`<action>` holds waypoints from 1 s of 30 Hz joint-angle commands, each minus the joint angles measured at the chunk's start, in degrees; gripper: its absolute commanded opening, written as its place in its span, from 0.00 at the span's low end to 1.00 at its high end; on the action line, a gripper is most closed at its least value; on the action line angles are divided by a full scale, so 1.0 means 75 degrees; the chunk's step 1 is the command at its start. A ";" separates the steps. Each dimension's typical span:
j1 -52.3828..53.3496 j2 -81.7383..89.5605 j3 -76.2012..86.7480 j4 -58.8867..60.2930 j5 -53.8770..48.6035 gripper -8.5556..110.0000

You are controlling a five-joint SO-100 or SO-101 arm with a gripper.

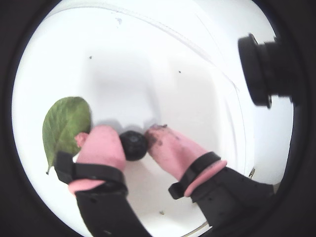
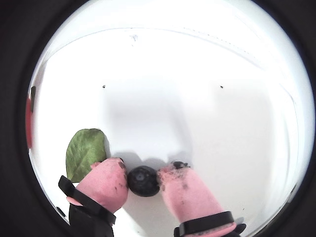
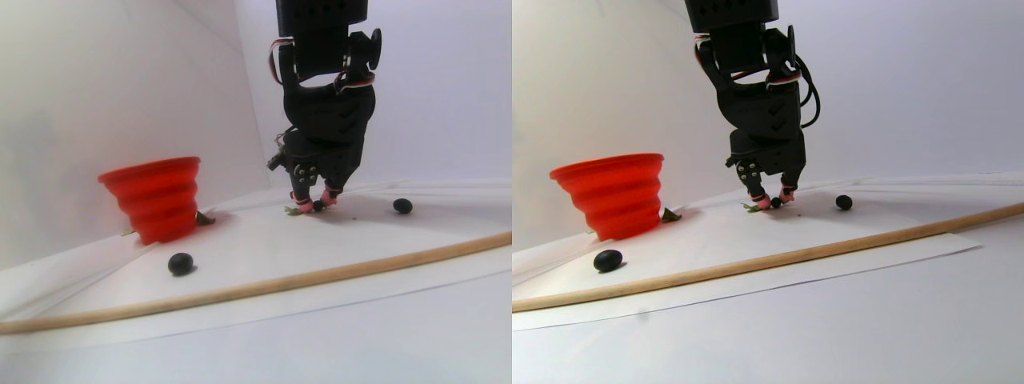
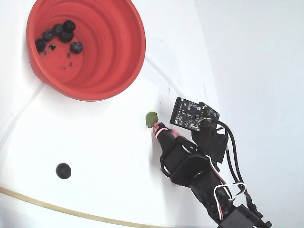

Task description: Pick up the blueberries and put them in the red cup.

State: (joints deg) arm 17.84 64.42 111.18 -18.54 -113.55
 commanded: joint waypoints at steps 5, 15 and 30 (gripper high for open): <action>-0.0059 0.0820 0.0176 0.0152 0.0023 0.16; -0.0246 0.1582 0.0422 0.0387 0.0152 0.16; -0.0703 0.2859 0.0926 0.0937 0.0328 0.16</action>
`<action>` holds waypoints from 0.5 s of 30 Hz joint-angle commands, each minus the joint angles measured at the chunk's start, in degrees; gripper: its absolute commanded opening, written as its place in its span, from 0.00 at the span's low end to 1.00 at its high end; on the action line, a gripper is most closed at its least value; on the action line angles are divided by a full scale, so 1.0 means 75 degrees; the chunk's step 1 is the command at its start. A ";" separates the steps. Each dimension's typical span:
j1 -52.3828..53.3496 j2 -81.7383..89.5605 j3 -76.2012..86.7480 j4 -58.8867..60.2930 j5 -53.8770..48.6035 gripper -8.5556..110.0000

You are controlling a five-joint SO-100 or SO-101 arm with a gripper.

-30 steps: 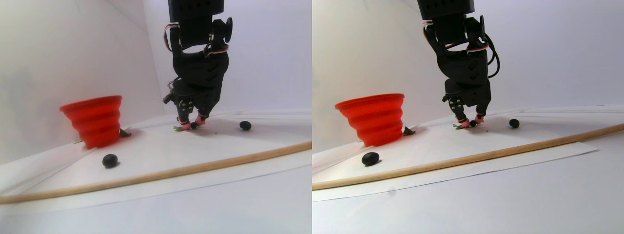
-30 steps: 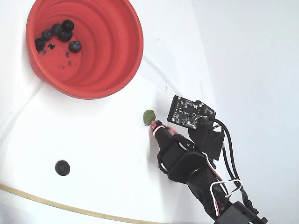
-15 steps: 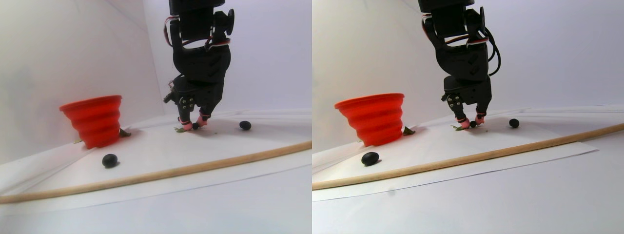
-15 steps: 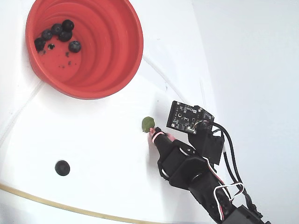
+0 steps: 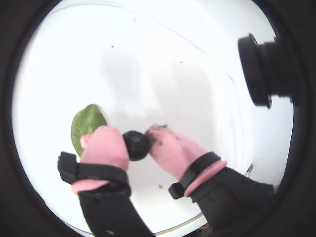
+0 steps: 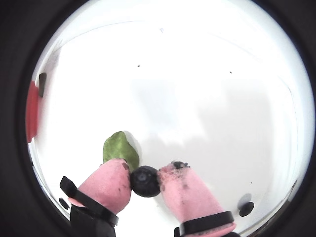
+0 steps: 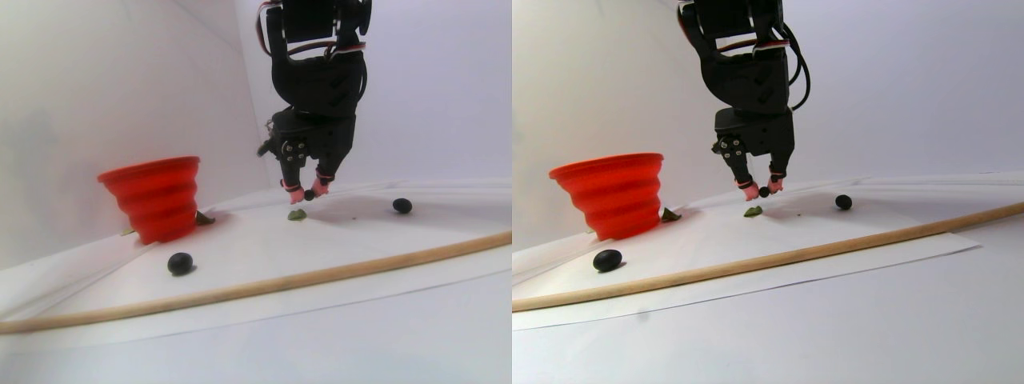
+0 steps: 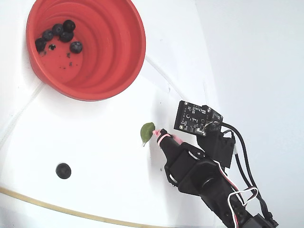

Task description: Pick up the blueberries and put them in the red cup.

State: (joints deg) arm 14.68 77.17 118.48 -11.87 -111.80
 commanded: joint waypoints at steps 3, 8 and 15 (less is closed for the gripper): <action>-0.0398 0.1383 0.0059 0.0129 0.0105 0.16; -0.0609 0.1828 0.0223 0.0375 0.0187 0.16; -0.0996 0.2402 0.0387 0.0691 0.0352 0.16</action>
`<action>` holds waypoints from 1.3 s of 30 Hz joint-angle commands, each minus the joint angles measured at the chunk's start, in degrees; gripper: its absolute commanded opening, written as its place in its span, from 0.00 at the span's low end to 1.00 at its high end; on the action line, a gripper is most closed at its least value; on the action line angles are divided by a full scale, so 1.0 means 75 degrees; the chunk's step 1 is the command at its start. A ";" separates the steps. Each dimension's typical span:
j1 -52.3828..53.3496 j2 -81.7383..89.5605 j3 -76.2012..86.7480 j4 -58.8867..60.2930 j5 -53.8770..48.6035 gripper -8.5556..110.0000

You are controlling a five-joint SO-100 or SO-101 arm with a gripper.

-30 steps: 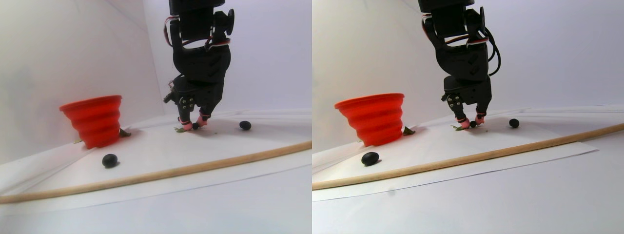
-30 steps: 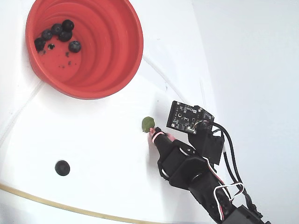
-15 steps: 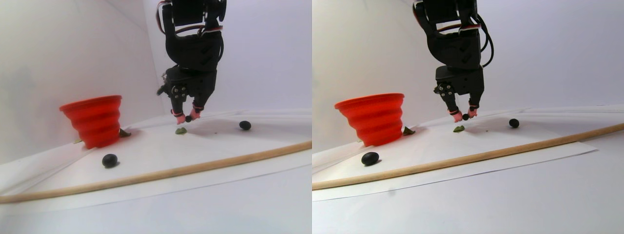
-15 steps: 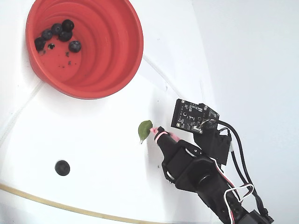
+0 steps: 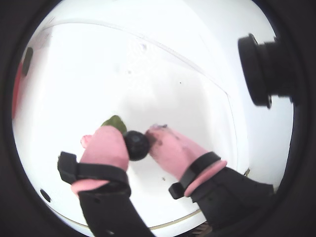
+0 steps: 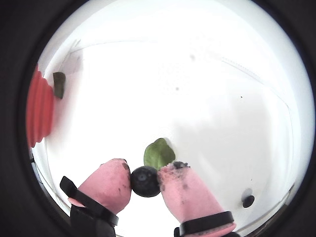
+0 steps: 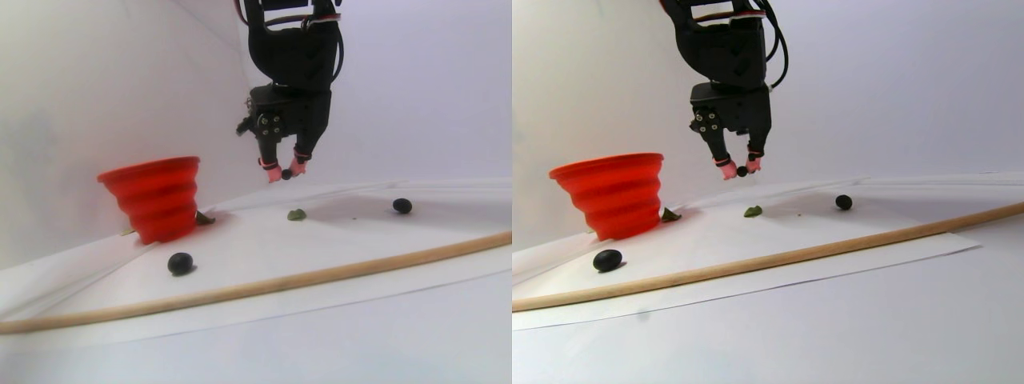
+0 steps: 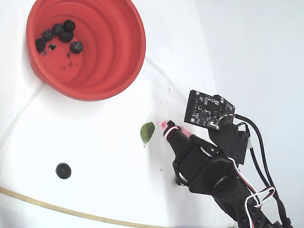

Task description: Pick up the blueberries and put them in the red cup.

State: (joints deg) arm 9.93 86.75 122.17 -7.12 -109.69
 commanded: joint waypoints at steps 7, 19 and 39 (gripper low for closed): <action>-0.0879 0.1711 -0.0047 0.0434 0.0258 0.16; -0.1711 0.2227 -0.0023 0.0785 0.0422 0.16; -0.2801 0.2555 -0.0316 0.1148 0.0598 0.16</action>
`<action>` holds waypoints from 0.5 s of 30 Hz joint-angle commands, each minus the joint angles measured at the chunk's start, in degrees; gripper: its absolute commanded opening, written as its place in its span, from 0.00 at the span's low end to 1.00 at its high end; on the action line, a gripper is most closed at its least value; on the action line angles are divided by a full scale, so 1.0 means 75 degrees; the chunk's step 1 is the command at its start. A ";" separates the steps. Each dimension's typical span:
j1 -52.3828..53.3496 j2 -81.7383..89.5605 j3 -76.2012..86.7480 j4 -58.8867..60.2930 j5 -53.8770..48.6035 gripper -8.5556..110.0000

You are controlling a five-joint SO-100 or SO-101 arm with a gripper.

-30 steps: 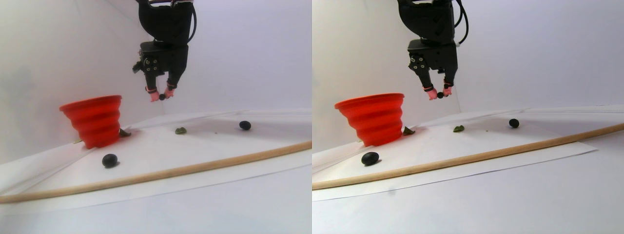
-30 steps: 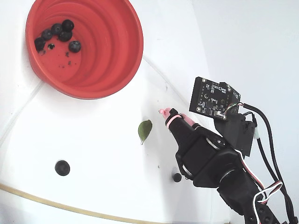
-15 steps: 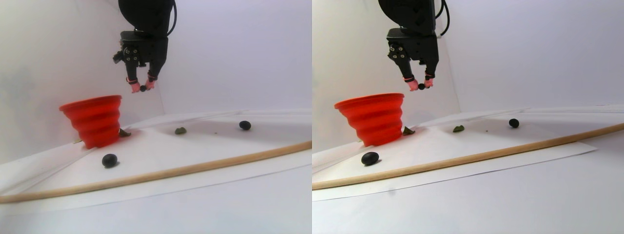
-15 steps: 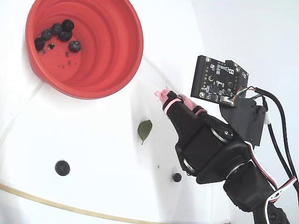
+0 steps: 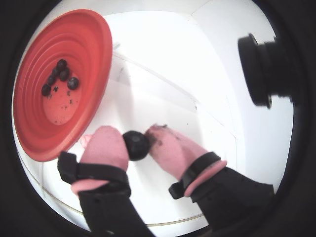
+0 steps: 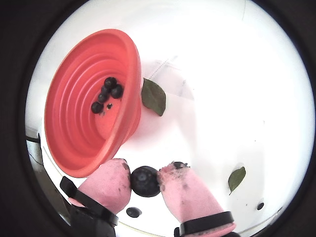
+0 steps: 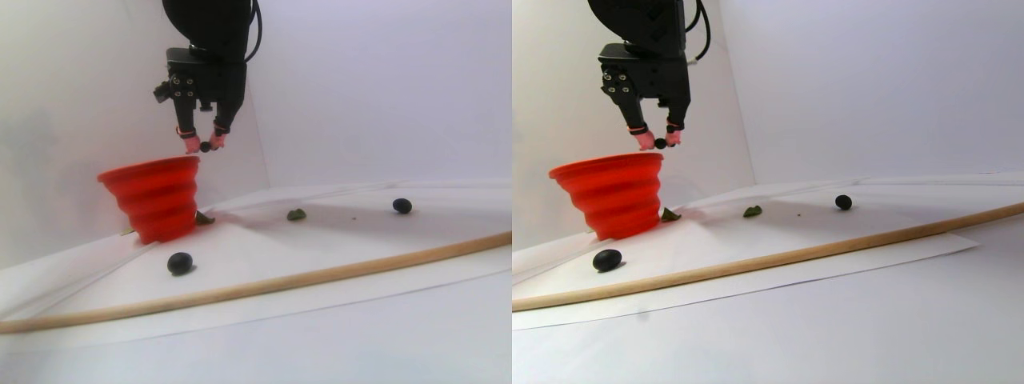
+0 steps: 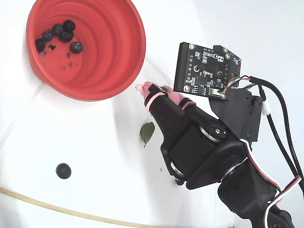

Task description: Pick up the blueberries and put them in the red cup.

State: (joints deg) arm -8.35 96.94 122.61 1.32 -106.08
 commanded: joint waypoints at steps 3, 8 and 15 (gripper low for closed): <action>-0.0492 0.1230 -0.0422 0.0023 0.0129 0.16; -0.0668 0.1301 -0.0445 0.0047 0.0152 0.16; -0.0973 0.1418 -0.0586 0.0141 0.0187 0.16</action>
State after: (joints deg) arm -12.92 100.81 122.61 2.20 -105.21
